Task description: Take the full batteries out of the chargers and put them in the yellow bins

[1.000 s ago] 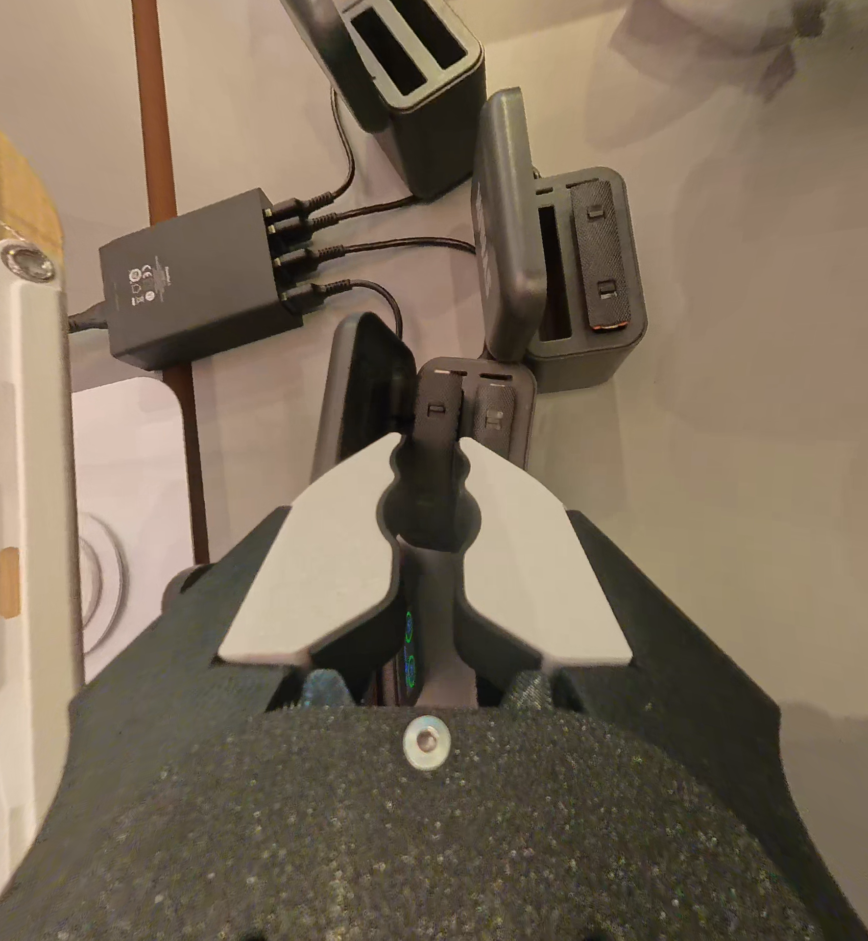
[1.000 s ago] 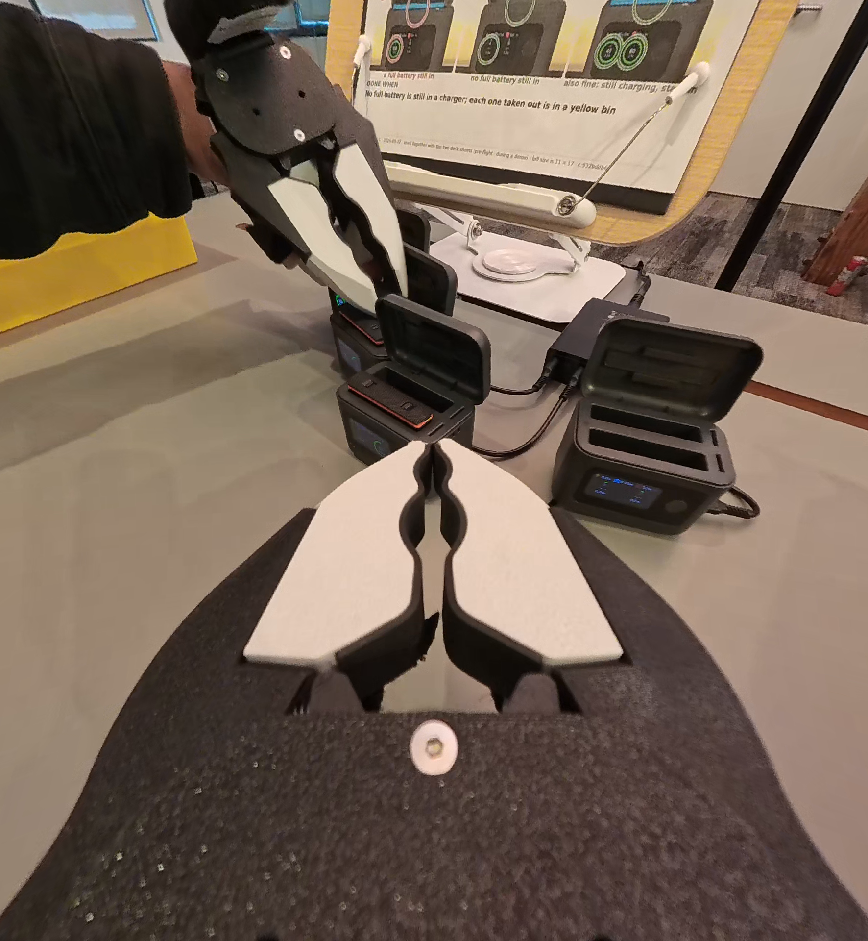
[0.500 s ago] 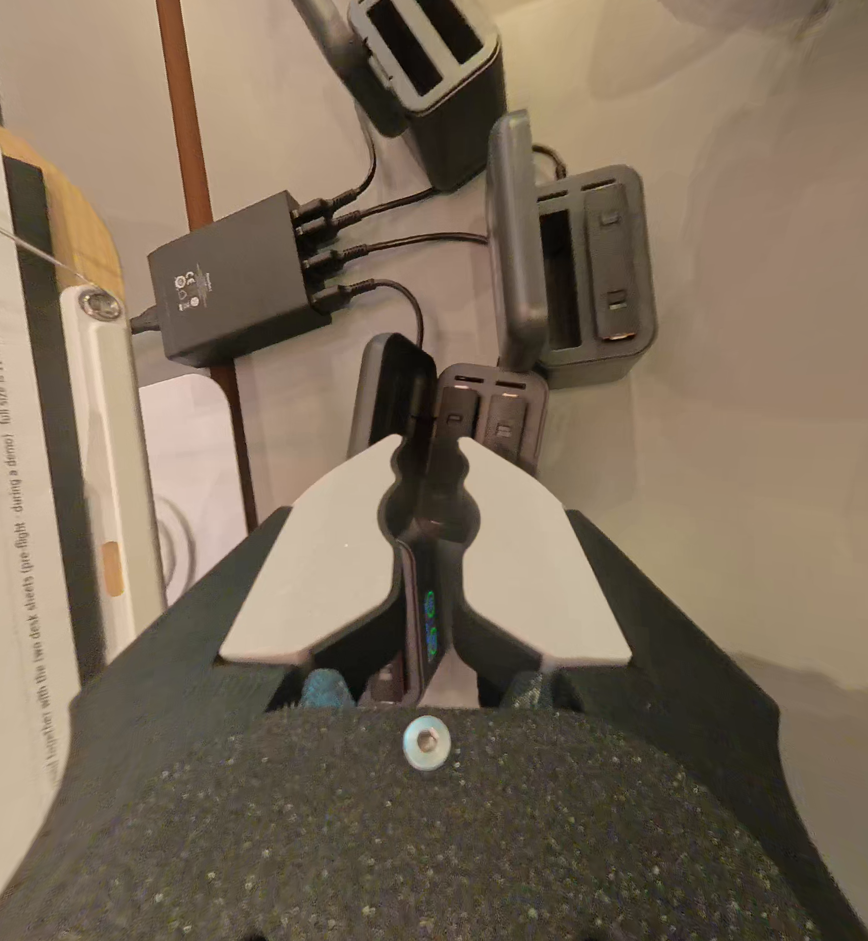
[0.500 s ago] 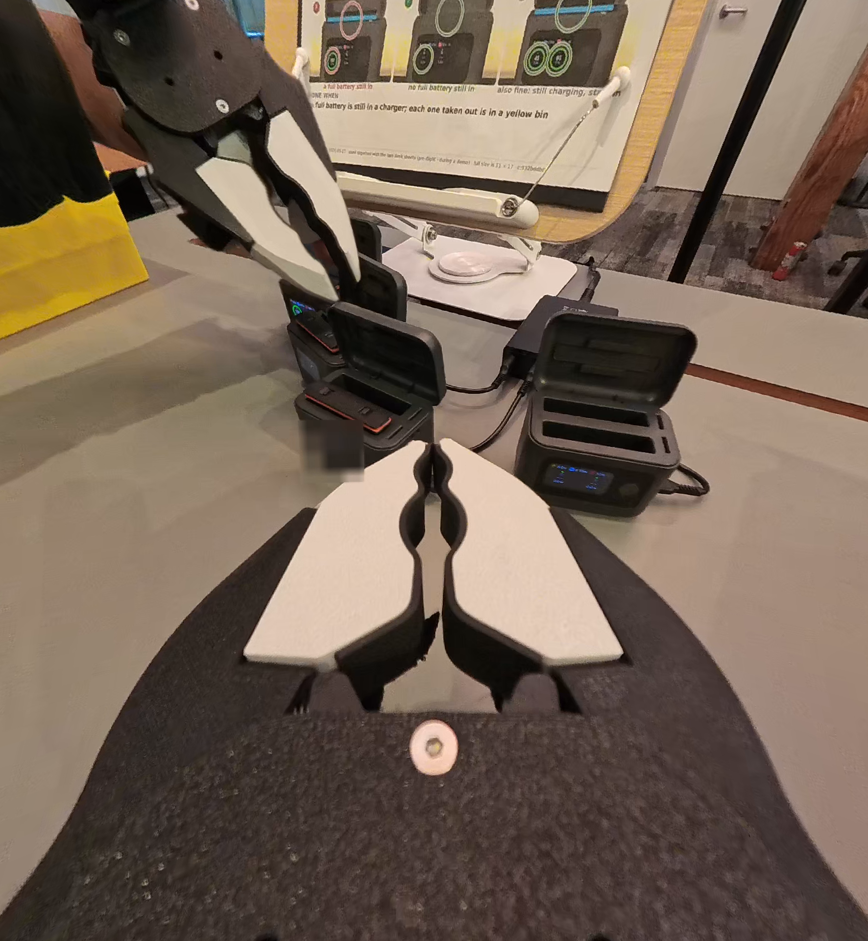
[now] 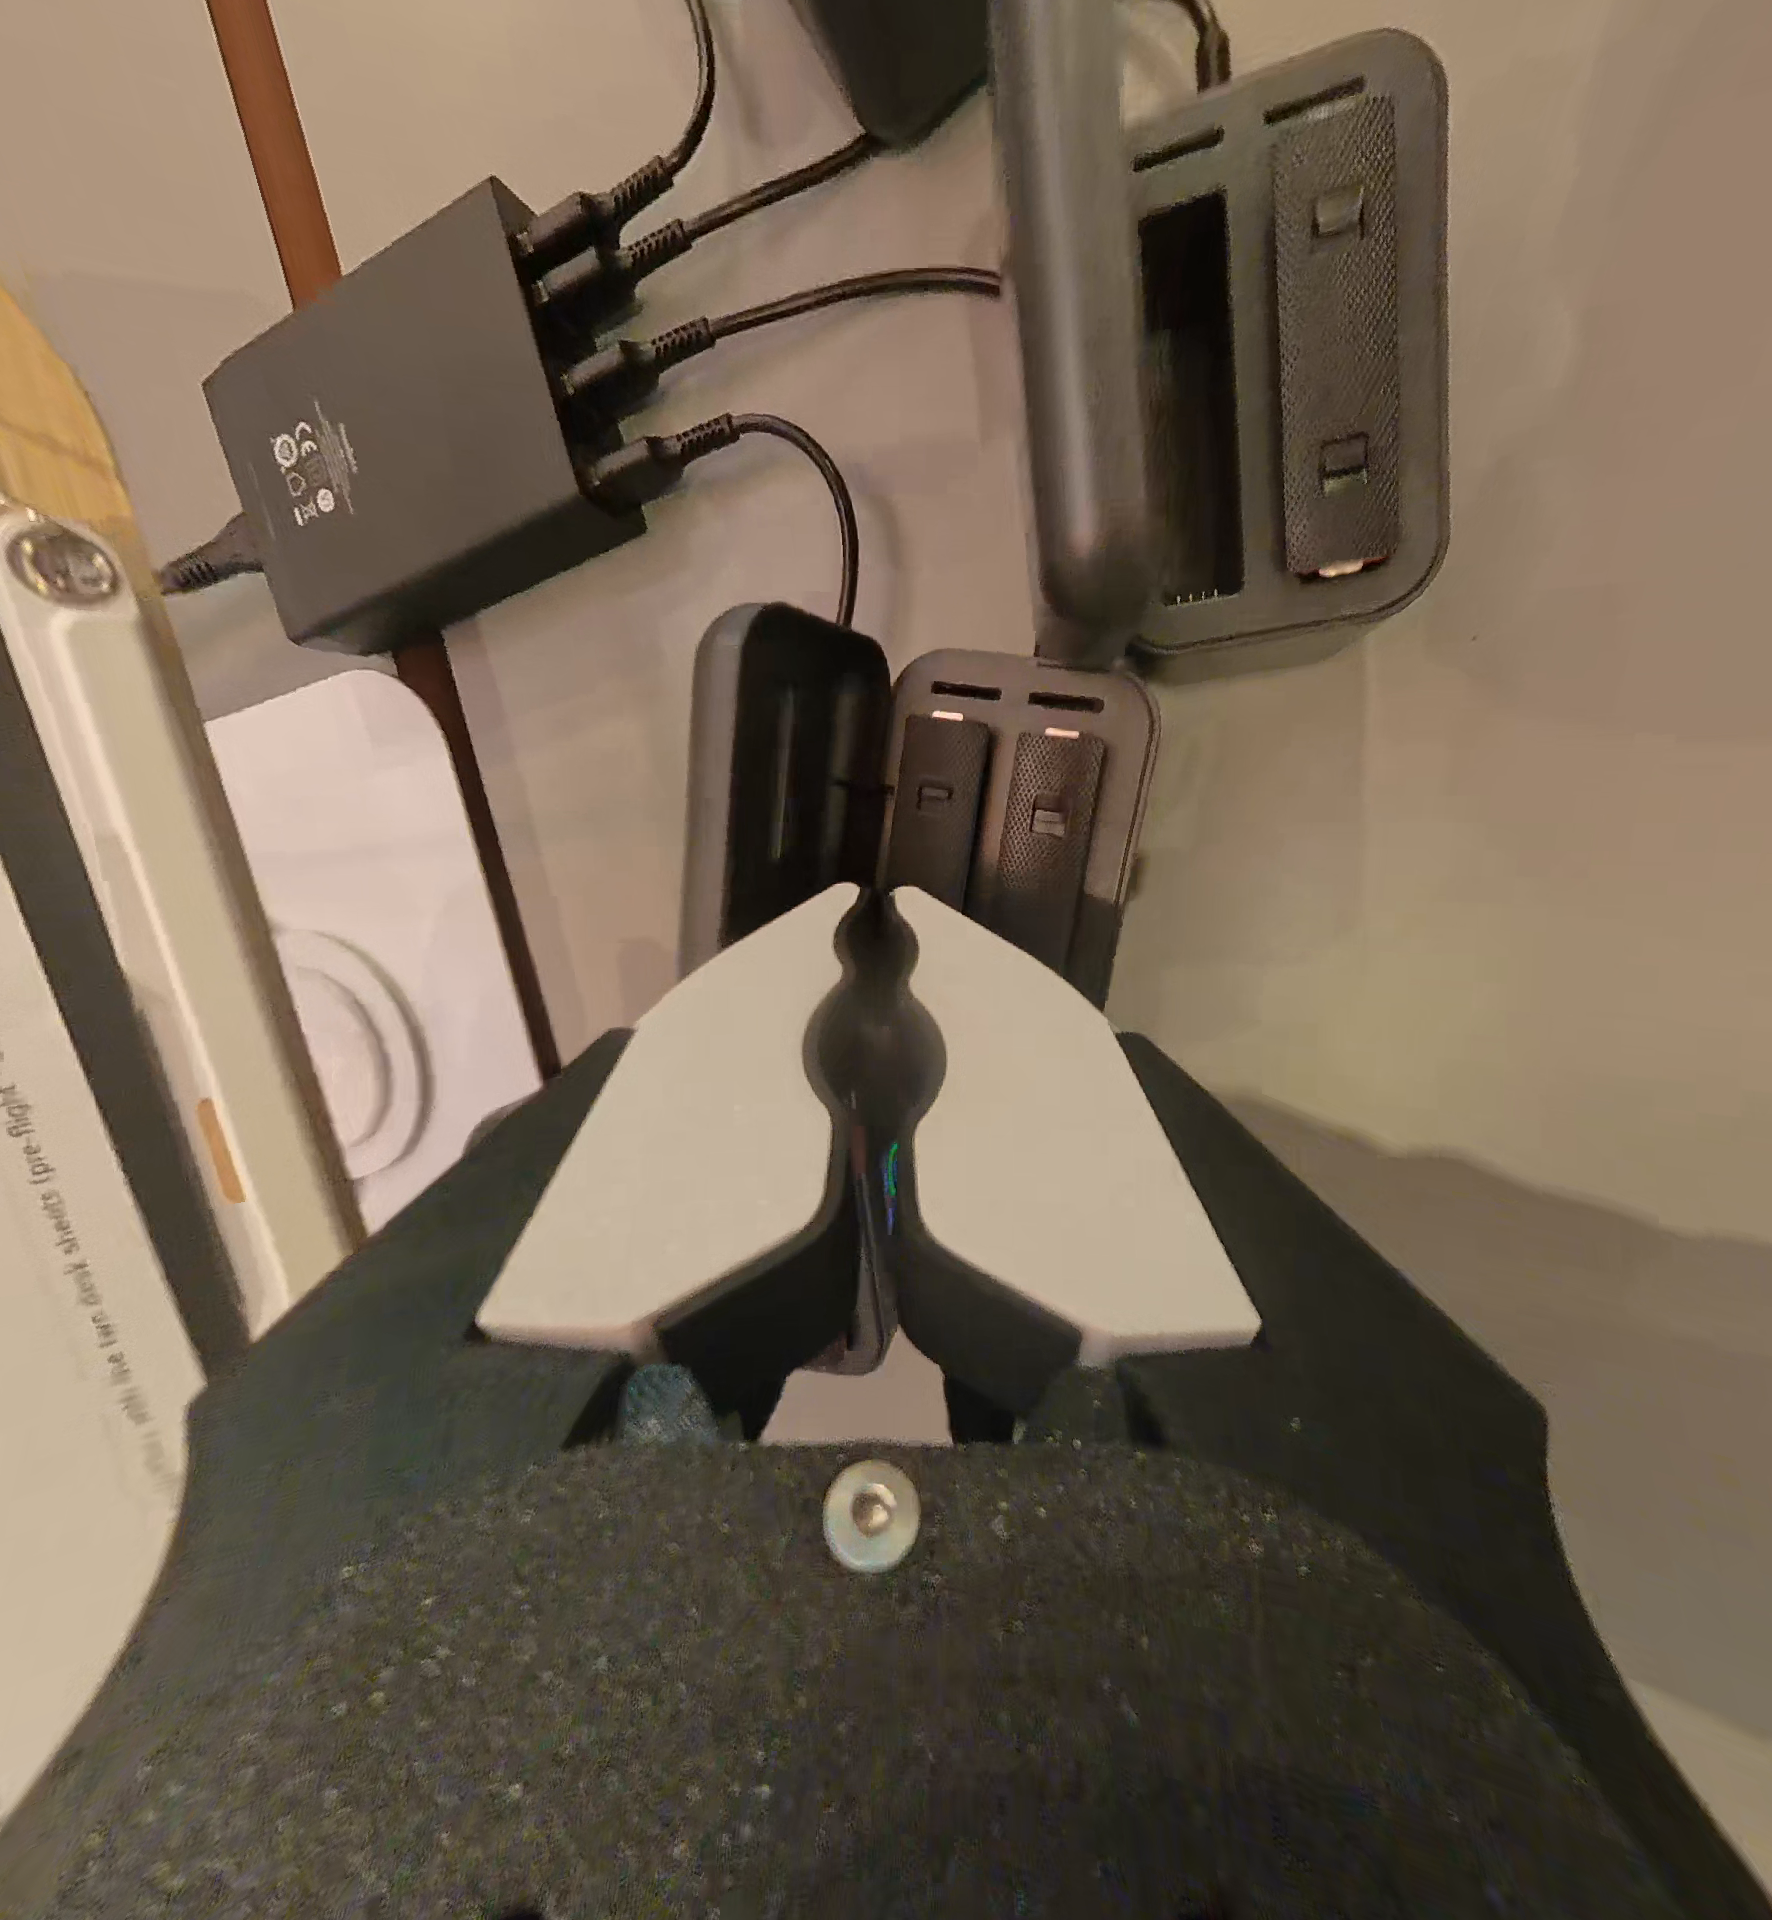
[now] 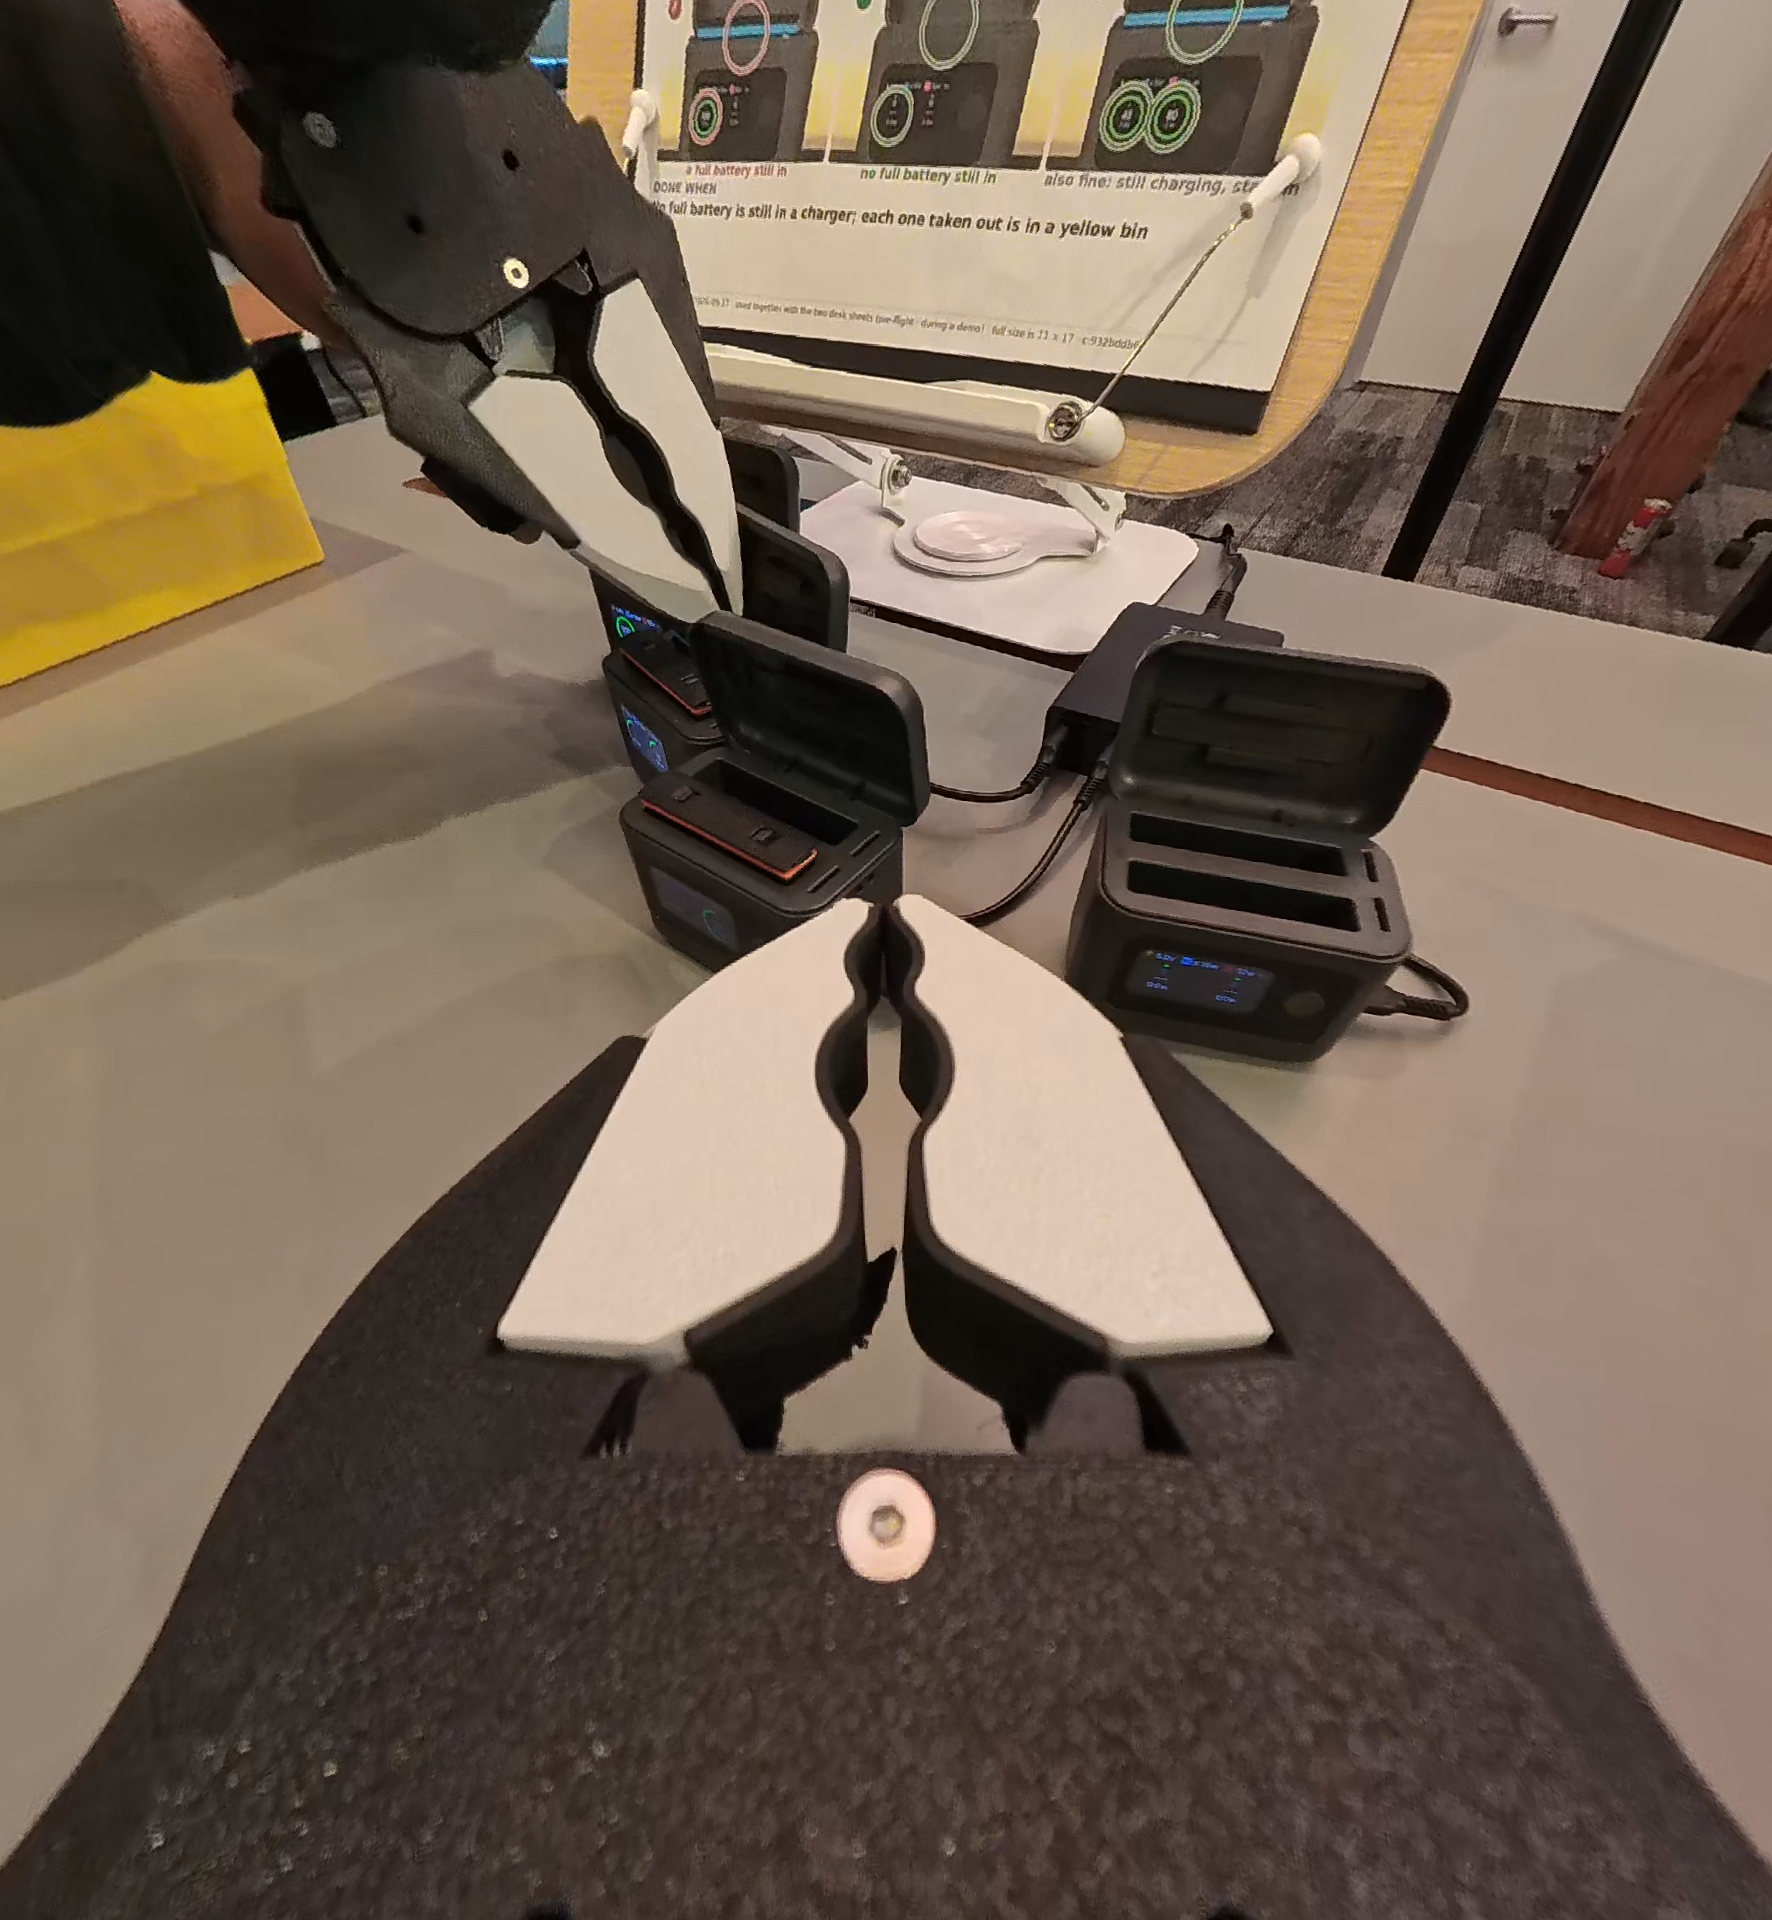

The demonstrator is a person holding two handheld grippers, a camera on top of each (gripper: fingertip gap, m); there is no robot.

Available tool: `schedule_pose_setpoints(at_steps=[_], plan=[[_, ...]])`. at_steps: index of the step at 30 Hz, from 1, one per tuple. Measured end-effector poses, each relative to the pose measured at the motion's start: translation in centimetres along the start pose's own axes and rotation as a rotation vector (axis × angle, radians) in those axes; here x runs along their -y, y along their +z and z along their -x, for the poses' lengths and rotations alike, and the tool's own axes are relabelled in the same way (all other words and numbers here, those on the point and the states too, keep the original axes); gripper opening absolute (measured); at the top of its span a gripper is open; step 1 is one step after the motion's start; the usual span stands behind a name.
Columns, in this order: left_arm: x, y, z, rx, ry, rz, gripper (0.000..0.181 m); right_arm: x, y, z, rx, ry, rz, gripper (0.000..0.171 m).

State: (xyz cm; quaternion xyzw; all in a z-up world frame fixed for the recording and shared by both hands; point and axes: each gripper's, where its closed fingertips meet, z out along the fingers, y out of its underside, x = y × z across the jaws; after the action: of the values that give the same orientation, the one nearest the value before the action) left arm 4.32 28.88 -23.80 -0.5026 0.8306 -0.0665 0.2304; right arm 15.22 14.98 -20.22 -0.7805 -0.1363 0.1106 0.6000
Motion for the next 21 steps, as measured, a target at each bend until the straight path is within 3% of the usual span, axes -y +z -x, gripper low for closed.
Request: schedule_pose_setpoints(at_steps=[8,16,21], plan=[[-0.1,0.1,0.1,0.138,0.191,0.208,0.0,0.3,-0.2,-0.1,-0.006,0.001,-0.011,0.0],[-0.2,-0.2,0.6,0.245,0.168,0.195,0.0,0.8,-0.7,-2.0,-0.09,0.0,-0.04,0.0],[0.2,-4.1,1.7,0.424,-0.028,0.008,0.0,1.6,-1.4,-3.9,-0.147,0.024,-0.079,0.0]])
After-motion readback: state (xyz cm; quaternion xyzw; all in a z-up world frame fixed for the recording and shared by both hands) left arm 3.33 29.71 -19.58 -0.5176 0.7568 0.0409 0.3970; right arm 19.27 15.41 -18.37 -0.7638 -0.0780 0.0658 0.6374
